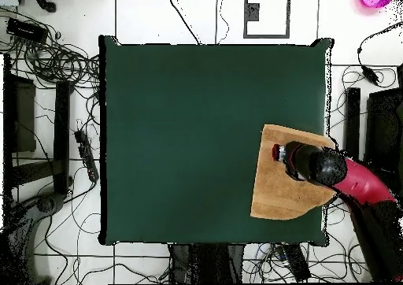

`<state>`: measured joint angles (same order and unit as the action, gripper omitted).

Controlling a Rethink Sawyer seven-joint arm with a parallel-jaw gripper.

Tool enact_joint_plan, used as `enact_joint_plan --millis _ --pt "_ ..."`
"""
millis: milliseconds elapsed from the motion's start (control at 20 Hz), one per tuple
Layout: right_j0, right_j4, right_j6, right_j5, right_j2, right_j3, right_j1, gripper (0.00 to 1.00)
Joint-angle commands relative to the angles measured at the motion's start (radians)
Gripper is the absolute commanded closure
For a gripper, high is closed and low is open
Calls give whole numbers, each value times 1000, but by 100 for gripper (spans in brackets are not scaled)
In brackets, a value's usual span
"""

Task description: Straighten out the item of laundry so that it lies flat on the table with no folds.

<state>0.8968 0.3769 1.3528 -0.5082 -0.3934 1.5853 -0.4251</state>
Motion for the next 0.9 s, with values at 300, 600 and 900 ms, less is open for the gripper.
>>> enact_joint_plan --millis 300,600,900 --pt "-164 91 -73 -233 30 -76 84 100" --pt "-222 104 -63 -365 99 -188 144 100" --pt "-251 109 -35 -426 125 -228 158 100"
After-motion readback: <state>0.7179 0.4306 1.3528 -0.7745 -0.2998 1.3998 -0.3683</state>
